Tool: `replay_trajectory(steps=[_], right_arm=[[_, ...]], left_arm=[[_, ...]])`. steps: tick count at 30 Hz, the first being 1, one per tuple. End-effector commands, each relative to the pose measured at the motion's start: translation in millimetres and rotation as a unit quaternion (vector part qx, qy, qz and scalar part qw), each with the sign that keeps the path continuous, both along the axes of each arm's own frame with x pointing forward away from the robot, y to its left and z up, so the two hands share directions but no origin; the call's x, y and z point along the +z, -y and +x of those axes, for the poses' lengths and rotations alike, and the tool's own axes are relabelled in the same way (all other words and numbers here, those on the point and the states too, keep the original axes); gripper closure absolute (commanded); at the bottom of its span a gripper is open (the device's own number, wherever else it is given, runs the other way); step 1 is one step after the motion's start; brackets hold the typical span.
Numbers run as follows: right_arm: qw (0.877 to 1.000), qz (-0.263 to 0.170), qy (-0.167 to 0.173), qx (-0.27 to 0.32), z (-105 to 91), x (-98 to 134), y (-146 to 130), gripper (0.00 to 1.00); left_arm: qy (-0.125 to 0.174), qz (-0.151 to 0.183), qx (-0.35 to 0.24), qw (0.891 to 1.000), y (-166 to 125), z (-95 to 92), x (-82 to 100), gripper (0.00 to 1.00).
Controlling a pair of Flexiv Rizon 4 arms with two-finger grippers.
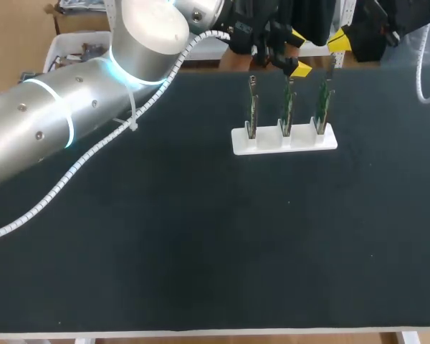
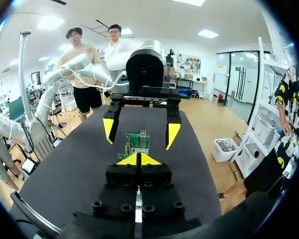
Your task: Pick up the optical module with the left hand, and insert it into the network port with the right hand.
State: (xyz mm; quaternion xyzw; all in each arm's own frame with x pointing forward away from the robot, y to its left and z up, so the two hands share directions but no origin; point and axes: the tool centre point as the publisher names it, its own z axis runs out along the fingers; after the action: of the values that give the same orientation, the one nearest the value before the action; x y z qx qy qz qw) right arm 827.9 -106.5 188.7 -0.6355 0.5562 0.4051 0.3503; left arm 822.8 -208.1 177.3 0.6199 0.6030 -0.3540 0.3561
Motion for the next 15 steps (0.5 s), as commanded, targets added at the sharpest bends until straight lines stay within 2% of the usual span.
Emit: replay_trajectory(steps=[1, 15], right_arm=[[0.997, -0.007, -0.034, 0.069, 6.8, -1, 3, 1.0], [0.997, -0.009, -0.047, 0.068, 4.3, -11, 5, 1.0]], left_arm=[[0.002, -0.001, 0.002, 1.0, -1, -2.5, -0.4, 0.0], [0.002, -0.001, 0.002, 1.0, -1, -2.5, -0.4, 0.0]])
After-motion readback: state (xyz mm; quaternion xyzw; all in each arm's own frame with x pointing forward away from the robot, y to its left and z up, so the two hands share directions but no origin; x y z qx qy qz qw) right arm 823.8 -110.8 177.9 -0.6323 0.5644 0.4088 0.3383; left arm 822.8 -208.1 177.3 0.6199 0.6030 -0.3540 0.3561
